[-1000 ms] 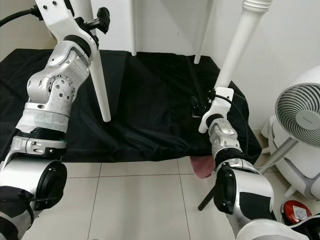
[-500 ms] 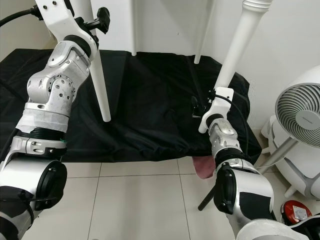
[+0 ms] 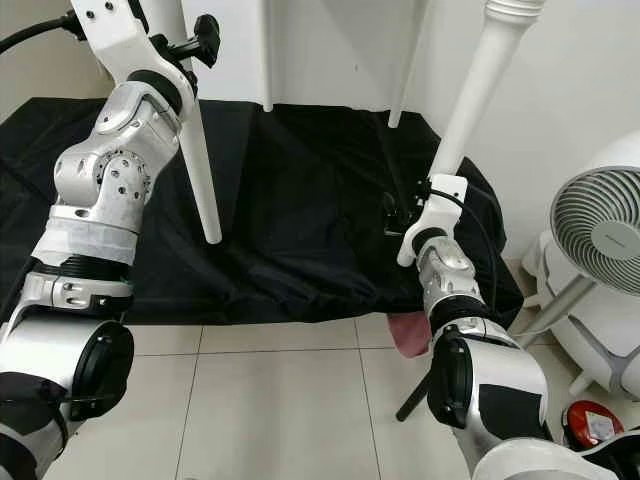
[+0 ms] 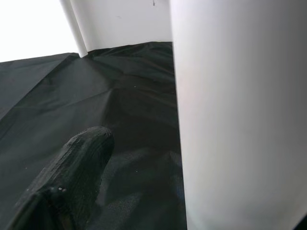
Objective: Building children table
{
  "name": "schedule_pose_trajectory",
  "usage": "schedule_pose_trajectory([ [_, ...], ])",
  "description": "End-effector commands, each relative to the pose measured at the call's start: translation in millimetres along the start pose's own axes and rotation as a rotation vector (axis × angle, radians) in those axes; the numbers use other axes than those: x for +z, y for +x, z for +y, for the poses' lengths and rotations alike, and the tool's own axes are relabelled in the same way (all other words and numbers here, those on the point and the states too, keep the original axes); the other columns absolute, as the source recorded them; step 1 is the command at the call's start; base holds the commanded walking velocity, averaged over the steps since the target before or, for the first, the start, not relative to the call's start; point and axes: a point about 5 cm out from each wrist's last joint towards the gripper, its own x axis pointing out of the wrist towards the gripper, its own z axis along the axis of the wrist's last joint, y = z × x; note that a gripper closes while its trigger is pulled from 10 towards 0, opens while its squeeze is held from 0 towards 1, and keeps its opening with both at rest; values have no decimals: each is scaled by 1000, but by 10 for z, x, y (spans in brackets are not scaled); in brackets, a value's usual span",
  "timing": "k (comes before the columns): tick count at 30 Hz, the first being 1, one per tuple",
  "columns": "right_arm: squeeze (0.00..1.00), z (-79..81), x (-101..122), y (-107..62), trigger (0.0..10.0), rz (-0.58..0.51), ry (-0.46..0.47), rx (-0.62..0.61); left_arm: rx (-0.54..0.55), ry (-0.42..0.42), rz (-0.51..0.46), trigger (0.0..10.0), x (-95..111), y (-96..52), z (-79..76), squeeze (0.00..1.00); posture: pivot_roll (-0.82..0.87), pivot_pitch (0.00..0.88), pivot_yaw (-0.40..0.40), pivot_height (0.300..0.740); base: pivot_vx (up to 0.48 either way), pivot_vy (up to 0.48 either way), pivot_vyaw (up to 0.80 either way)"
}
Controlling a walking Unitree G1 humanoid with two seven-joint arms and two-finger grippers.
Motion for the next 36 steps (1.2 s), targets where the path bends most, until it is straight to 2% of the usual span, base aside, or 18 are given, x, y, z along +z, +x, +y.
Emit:
schedule_pose_trajectory([
  [1, 1000, 148, -100, 12, 10000, 46, 14, 59, -343, 7, 23, 10000, -33, -16, -303, 1000, 64, 0, -153, 740, 0, 0, 0],
  [6, 1000, 148, -100, 12, 10000, 46, 14, 59, -343, 7, 23, 10000, -33, -16, -303, 1000, 64, 0, -153, 740, 0, 0, 0],
  [7, 1000, 146, -99, 11, 10000, 46, 17, 59, -341, 10, 27, 10000, -41, -22, -294, 1000, 64, 0, 0, 740, 0, 0, 0],
  [8, 0, 161, -68, 17, 10000, 24, 15, 77, -334, 34, 28, 10000, -49, -49, -248, 0, 72, 0, 0, 740, 0, 0, 0],
  [12, 0, 185, -22, 25, 10000, -9, 12, 105, -326, 71, 31, 10000, -63, -89, -183, 0, 72, 0, 0, 740, 0, 0, 0],
  [27, 0, 195, -23, 18, 10000, -22, 18, 114, -328, 76, 32, 10000, -61, -108, -184, 0, 72, 0, 0, 740, 0, 0, 0],
  [36, 0, 217, -42, -5, 10000, -44, 33, 143, -315, 84, 43, 10000, -93, -177, -131, 0, 71, 0, 0, 740, 0, 0, 0],
])
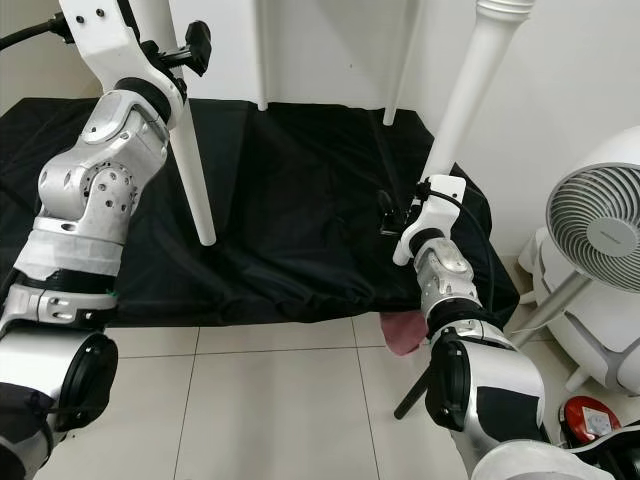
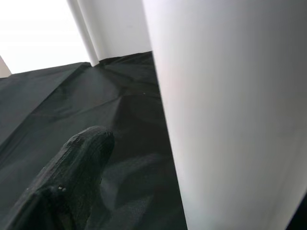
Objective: Building children table
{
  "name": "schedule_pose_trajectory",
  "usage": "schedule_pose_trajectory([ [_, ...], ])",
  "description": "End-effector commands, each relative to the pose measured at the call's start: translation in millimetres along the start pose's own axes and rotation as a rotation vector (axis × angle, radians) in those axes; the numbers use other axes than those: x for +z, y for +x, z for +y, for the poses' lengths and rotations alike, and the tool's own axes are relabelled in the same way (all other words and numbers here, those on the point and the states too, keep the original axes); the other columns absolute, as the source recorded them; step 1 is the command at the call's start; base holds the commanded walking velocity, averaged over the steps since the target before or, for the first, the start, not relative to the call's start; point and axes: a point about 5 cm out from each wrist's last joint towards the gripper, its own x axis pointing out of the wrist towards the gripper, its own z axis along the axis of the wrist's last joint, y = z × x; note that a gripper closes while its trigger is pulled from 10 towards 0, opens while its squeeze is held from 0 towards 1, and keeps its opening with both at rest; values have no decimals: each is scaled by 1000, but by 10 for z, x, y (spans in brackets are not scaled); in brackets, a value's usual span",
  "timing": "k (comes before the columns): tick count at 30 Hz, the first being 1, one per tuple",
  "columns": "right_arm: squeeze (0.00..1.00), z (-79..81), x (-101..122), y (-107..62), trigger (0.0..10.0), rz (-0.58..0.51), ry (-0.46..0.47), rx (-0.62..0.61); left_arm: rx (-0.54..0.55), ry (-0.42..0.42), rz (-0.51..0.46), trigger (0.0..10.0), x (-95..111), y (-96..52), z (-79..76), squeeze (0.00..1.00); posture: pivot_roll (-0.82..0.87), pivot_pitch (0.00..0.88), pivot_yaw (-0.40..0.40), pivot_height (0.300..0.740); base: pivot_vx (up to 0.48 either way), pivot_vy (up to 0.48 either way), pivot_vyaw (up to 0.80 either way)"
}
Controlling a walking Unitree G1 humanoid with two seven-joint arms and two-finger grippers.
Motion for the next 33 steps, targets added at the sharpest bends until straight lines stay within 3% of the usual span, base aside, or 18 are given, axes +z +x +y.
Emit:
schedule_pose_trajectory([
  [1, 0, 156, -53, 15, 10000, 3, 2, 76, -303, 2, 44, 10000, -89, -55, -237, 0, 71, 0, 0, 740, 0, 0, 0],
  [2, 0, 156, -57, 13, 10000, 3, 5, 76, -299, 3, 47, 10000, -101, -63, -226, 0, 72, 0, -149, 740, 0, 0, 0],
  [33, 0, 156, -57, 13, 10000, 3, 5, 76, -299, 3, 47, 10000, -101, -63, -226, 0, 72, 0, -149, 740, 0, 0, 0],
])
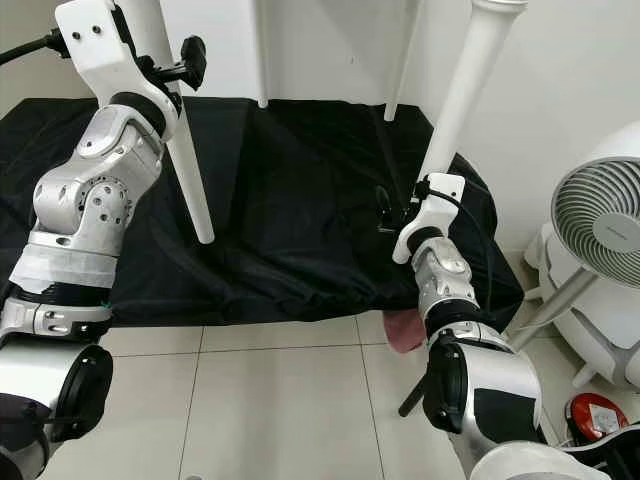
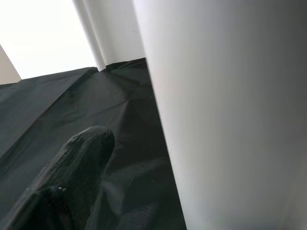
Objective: Building children table
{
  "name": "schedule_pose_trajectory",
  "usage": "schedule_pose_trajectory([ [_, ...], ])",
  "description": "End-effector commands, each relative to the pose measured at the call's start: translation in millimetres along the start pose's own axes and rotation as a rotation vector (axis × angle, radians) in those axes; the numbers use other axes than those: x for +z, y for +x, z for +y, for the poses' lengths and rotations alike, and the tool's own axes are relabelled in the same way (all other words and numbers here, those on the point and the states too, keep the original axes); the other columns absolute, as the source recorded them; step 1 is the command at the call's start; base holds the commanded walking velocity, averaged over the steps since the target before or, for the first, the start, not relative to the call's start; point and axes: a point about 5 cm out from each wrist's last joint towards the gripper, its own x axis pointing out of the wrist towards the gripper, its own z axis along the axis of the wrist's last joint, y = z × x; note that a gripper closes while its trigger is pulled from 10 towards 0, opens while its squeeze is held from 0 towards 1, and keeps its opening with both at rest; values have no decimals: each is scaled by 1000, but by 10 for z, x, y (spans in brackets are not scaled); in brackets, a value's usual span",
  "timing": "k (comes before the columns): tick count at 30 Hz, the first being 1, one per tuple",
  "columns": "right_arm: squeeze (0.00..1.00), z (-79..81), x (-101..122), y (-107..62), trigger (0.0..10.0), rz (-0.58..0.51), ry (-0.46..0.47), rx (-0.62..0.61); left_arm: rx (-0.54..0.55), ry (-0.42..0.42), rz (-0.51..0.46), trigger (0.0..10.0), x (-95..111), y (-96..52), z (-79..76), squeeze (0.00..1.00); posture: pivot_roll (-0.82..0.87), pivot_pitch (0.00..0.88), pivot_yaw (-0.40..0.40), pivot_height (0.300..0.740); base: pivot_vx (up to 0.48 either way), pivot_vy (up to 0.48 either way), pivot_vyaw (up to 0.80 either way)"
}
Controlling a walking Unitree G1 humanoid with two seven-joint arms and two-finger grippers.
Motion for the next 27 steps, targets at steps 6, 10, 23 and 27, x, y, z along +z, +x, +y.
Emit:
schedule_pose_trajectory([
  [6, 0, 134, -70, 18, 10000, 30, 4, 64, -305, -1, 24, 10000, -26, -17, -268, 0, 72, 0, -149, 740, 0, 0, 0],
  [10, 0, 134, -70, 18, 10000, 30, 4, 64, -305, -1, 24, 10000, -26, -17, -268, 0, 72, 0, -149, 740, 0, 0, 0],
  [23, 0, 134, -70, 18, 10000, 30, 4, 64, -305, -1, 24, 10000, -26, -17, -268, 0, 72, 0, -149, 740, 0, 0, 0],
  [27, 0, 134, -70, 18, 10000, 30, 4, 64, -305, -1, 24, 10000, -26, -17, -268, 0, 72, 0, -149, 740, 0, 0, 0],
])
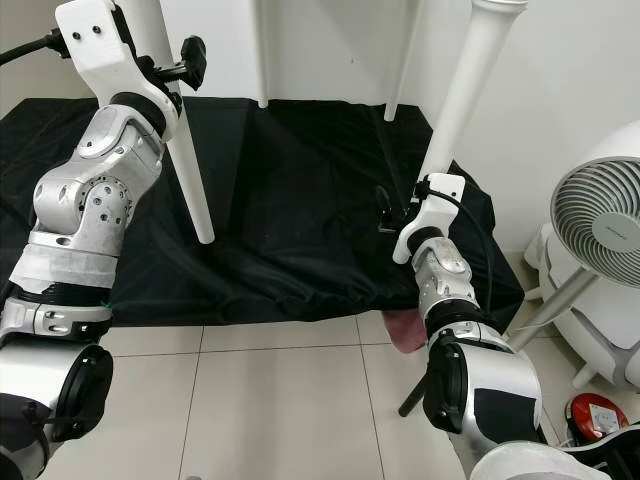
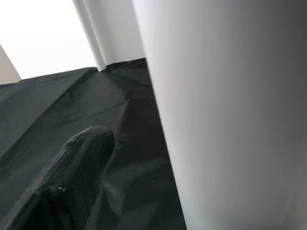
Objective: Building children table
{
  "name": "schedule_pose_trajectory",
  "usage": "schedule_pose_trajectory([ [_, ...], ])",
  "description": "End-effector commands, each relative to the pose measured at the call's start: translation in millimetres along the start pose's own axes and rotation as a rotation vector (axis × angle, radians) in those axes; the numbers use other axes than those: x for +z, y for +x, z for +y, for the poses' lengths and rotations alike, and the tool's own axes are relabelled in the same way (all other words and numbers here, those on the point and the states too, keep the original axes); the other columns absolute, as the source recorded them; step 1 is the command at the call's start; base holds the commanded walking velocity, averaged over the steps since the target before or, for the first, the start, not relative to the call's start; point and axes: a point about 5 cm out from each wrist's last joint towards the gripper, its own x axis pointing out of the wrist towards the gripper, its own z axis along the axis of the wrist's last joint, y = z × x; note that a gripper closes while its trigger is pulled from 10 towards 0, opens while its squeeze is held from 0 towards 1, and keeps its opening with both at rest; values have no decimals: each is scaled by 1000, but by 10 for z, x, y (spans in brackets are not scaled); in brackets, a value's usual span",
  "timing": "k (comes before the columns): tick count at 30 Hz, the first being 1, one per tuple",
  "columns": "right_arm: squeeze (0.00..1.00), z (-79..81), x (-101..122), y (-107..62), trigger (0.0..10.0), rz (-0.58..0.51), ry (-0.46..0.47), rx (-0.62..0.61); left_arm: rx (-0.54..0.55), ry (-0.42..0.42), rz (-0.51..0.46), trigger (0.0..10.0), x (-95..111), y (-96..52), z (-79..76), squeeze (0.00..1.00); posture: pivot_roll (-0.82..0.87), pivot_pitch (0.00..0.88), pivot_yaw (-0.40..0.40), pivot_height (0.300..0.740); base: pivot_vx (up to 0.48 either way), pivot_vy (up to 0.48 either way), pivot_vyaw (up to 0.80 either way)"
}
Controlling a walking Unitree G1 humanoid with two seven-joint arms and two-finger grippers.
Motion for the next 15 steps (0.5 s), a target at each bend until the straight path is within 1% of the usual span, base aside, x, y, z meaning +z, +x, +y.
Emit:
schedule_pose_trajectory([
  [1, 0, 135, -71, 18, 10000, 30, 4, 64, -305, -1, 24, 10000, -26, -16, -268, 0, 72, 0, -149, 740, 0, 0, 0],
  [2, 0, 135, -71, 18, 10000, 30, 4, 64, -305, -1, 24, 10000, -26, -16, -268, 0, 72, 0, -149, 740, 0, 0, 0],
  [3, 0, 136, -74, 17, 10000, 30, 6, 63, -301, -1, 27, 10000, -36, -22, -258, 0, 73, 0, 0, 740, 0, 0, 0],
  [5, 0, 183, -67, -42, 10000, -61, -12, 76, -256, 5, 75, 10000, -203, -97, -142, 0, 53, 0, 0, 740, 0, 0, 0],
  [6, 0, 183, -67, -42, 10000, -61, -12, 76, -256, 5, 75, 10000, -203, -97, -142, 0, 53, 0, 0, 740, 0, 0, 0],
  [8, 0, 199, -56, -70, 10000, -102, -20, 80, -240, 11, 94, 10000, -271, -136, -95, 0, 53, 0, 0, 740, 0, 0, 0],
  [15, 0, 185, -32, -68, 10000, -108, -27, 80, -237, 16, 99, 10000, -289, -157, -79, 0, 52, 0, 0, 740, 0, 0, 0],
])
